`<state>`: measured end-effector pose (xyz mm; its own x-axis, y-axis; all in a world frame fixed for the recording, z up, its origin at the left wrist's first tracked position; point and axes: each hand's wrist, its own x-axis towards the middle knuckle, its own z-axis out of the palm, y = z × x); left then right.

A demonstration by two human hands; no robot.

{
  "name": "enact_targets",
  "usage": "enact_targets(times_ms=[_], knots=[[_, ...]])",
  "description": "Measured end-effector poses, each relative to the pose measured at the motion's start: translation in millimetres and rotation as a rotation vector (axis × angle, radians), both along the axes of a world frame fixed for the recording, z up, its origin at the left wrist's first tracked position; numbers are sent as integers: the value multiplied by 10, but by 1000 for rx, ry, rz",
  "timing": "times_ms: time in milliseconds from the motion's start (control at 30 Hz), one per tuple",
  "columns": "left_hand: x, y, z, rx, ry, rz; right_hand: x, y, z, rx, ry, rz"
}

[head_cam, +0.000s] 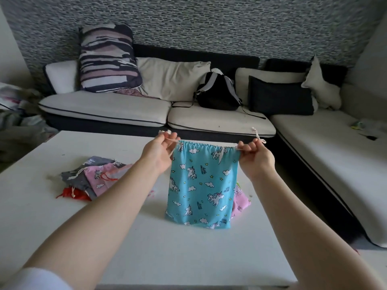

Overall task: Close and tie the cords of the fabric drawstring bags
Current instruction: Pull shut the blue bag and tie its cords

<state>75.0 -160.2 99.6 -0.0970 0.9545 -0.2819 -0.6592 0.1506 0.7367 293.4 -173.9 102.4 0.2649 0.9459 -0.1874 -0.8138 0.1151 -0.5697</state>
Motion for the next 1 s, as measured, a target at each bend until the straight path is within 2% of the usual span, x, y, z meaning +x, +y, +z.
enact_targets(times_ms=[33,67,100,133,167,233,267,300,367,433,600,667,767,900,1000], knots=[[-19,40,-13,18,-41,18,46,35,-11,-34,-116,-39],[-54,59,-23,27,-28,25,106,65,-29,-81,-323,-85],[-109,93,-44,41,88,33,173,103,-54,-133,-587,-133],[-180,138,-82,73,342,35,242,141,-81,-173,-862,-178],[-261,176,-144,124,690,36,295,165,-106,-192,-1089,-211],[-367,213,-244,239,1294,37,343,204,-129,-183,-1399,-239],[-371,206,-279,286,1448,26,338,218,-130,-177,-1517,-244],[-352,194,-302,322,1506,13,332,244,-141,-189,-1599,-250],[-291,194,-260,337,1513,6,286,301,-120,-229,-1653,-243],[-216,210,-115,359,1471,-23,165,332,-36,-220,-1622,-175],[153,123,414,537,1116,-97,-356,256,353,61,-1299,92],[276,106,534,607,1019,-96,-522,236,444,134,-1243,188],[345,96,633,668,937,-133,-678,212,480,196,-1258,265],[383,124,651,657,896,-120,-727,179,481,299,-1154,435],[368,154,610,595,844,-100,-714,163,489,308,-1318,405]])
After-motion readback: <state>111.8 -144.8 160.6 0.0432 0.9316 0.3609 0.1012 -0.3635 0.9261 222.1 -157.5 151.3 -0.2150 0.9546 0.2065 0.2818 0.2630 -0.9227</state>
